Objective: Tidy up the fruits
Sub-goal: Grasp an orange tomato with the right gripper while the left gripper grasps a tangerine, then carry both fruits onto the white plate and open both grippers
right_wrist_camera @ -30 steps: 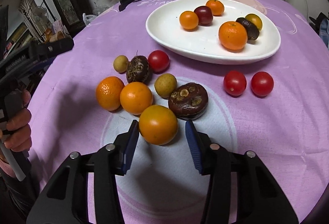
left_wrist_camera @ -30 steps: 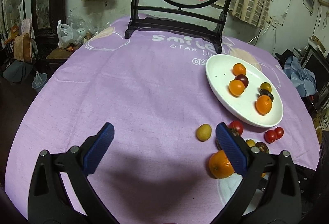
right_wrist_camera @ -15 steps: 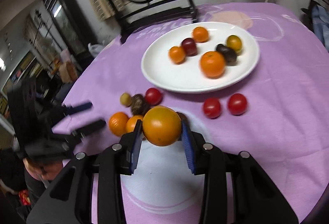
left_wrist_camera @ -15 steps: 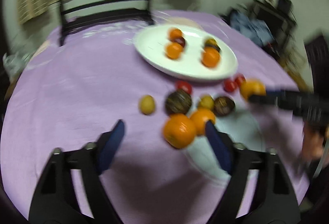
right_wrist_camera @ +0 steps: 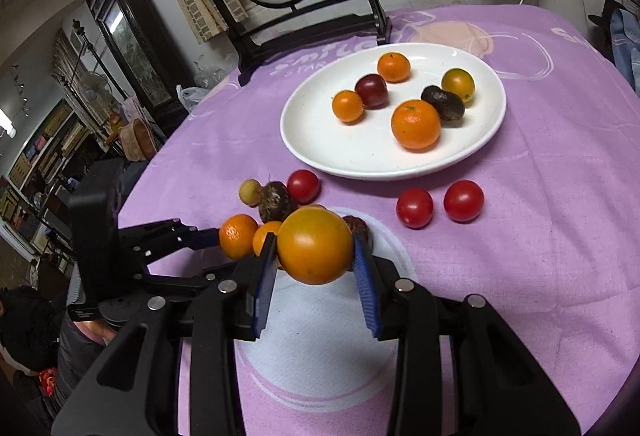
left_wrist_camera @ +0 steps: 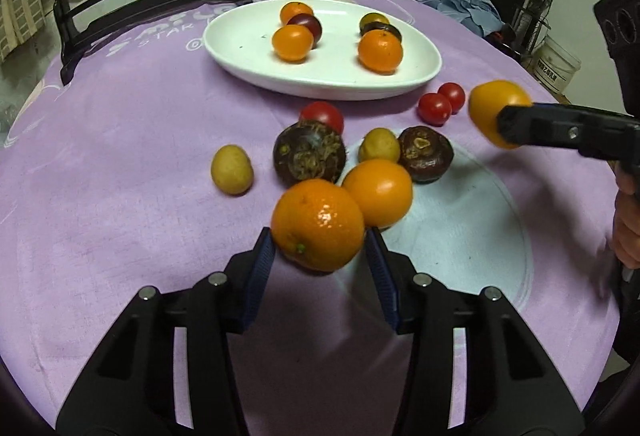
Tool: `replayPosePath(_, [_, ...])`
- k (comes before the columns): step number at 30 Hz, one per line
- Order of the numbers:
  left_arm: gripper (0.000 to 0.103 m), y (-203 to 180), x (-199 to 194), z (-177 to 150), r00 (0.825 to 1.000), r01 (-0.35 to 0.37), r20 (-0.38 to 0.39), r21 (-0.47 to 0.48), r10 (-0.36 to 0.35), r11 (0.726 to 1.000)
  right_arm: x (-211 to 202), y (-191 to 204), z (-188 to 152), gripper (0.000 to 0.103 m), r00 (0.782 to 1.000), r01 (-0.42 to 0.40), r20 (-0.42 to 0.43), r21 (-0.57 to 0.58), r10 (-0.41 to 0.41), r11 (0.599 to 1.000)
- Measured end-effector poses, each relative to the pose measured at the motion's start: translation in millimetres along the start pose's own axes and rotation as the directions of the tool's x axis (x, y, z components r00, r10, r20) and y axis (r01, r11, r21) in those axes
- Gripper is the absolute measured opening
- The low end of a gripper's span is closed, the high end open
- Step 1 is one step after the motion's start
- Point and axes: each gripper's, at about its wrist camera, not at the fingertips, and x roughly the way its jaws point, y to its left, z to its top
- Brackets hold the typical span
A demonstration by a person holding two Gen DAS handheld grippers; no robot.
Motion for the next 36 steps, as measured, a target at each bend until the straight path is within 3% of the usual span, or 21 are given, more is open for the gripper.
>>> replayPosePath(7, [0.048, 6.1, 1.7, -0.5, 1.0, 0.01, 0.013, -0.023, -0.01, 1.0, 4.3, -1.2, -1.3, 0.038, 1.0, 0.003, -0.008, 0.002, -0.003, 1.0])
replayPosePath(12, [0.048, -1.5, 1.7, -1.3, 0.999, -0.025, 0.029, 0.018, 0.024, 1.0, 7.4, 0.8, -3.9, 0.038, 1.0, 0.009, -0.019, -0.008, -0.009, 1.0])
replayPosePath(16, [0.053, -5.3, -2.7, 0.5, 0.998, -0.008, 0.055, 0.03, 0.006, 1.0, 10.3, 2.5, -5.5, 0.038, 0.999, 0.018, -0.03, -0.018, -0.018, 1.0])
replayPosePath(18, [0.052, -7.4, -1.3, 0.1, 0.999, -0.011, 0.053, 0.039, 0.009, 0.999, 11.9, 4.1, -6.4, 0.038, 0.999, 0.021, -0.034, -0.027, -0.022, 0.999])
replayPosePath(20, [0.045, -8.0, 2.4, -0.2, 0.999, -0.033, 0.043, 0.041, 0.031, 0.999, 12.2, 4.7, -6.8, 0.038, 0.999, 0.02, -0.035, -0.032, -0.021, 0.999])
replayPosePath(25, [0.044, -11.3, -3.8, -2.4, 0.998, -0.052, 0.036, 0.032, 0.051, 0.998, 11.0, 5.9, -6.5, 0.038, 1.0, 0.012, -0.021, -0.04, -0.013, 0.999])
replayPosePath(27, [0.044, -17.9, -16.7, -4.0, 0.995, -0.074, 0.073, 0.036, 0.072, 0.997, 9.5, 7.7, -6.9, 0.038, 1.0, 0.011, -0.012, -0.049, -0.012, 0.999])
replayPosePath(30, [0.044, -25.0, -41.1, -3.6, 0.988, -0.037, 0.152, 0.013, 0.035, 0.999, 3.5, 12.7, -5.5, 0.038, 0.999, -0.014, 0.029, -0.073, 0.016, 0.997])
replayPosePath(34, [0.044, -34.5, -69.6, 14.6, 0.957, 0.018, 0.29, -0.027, -0.009, 0.999, -11.0, 17.7, 3.8, 0.038, 0.986, 0.008, 0.165, -0.108, 0.01, 0.994])
replayPosePath(36, [0.044, -35.1, -71.9, 31.8, 0.947, 0.021, 0.322, -0.06, -0.001, 0.998, -13.0, 14.3, 13.7, 0.038, 0.979, 0.036, 0.204, -0.099, -0.015, 0.994])
